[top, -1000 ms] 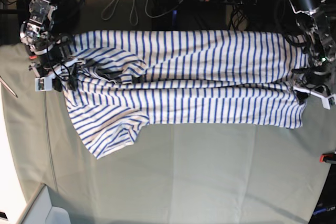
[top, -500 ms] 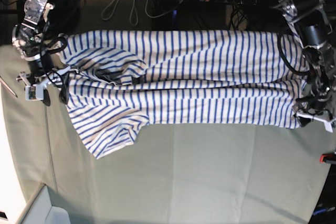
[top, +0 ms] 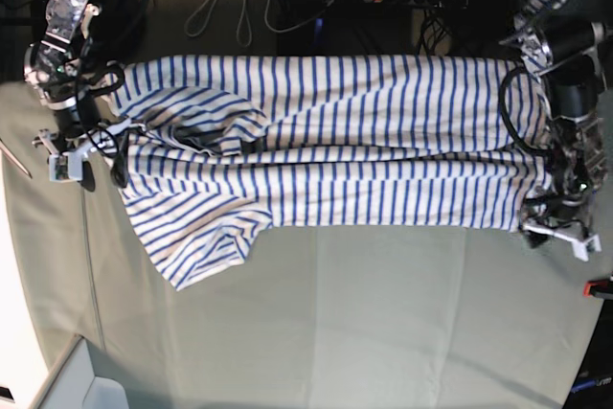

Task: Layout the t-shirt on the table in an organized manner, then fold the t-shirt properly
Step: 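Lower the folded fabric and adjust the grips along the fold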

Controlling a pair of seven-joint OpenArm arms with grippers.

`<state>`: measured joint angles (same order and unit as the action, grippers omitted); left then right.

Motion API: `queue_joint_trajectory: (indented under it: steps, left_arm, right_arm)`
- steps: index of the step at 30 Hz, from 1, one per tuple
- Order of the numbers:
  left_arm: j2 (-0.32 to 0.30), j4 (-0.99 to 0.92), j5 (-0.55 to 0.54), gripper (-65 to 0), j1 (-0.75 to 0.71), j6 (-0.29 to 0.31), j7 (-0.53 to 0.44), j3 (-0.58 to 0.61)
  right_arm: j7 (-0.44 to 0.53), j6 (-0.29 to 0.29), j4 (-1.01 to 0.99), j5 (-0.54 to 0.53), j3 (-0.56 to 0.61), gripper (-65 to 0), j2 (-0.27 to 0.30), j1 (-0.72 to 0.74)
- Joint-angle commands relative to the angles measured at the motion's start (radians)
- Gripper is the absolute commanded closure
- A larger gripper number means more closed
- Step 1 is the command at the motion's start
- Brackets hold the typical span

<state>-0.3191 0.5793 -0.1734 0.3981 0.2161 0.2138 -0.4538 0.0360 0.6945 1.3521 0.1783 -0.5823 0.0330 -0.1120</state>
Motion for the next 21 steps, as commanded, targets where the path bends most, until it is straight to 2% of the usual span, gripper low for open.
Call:
queue_joint_trajectory:
  steps: [1, 3, 7, 15, 21]
  left_arm:
    - [-0.01, -0.029, -0.007, -41.4, 0.015, 0.004, -0.032, 0.037]
    - [-0.012, -0.1, -0.01, -41.3, 0.017, 0.001, -0.096, 0.079]
    - [-0.007, -0.16, -0.012, -41.3, 0.019, 0.001, -0.172, 0.079]
    - [-0.013, -0.157, -0.012, -39.9, 0.019, 0.001, -0.172, 0.079]
    - [-0.013, -0.157, -0.012, -19.9, 0.019, 0.001, -0.175, 0.079]
  right_arm:
    - [0.026, 0.004, 0.017, -0.013, -0.003, -34.8, 0.009, 0.005]
    - [0.026, 0.004, 0.017, -0.013, -0.006, -34.8, 0.009, 0.005]
    - [0.026, 0.004, 0.017, -0.012, -0.006, -34.8, 0.012, 0.005]
    - [0.026, 0.004, 0.02, -0.012, -0.001, -34.8, 0.017, 0.011]
    - [0.021, 0.004, -0.012, -0.01, -0.003, -35.1, 0.012, 0.079]
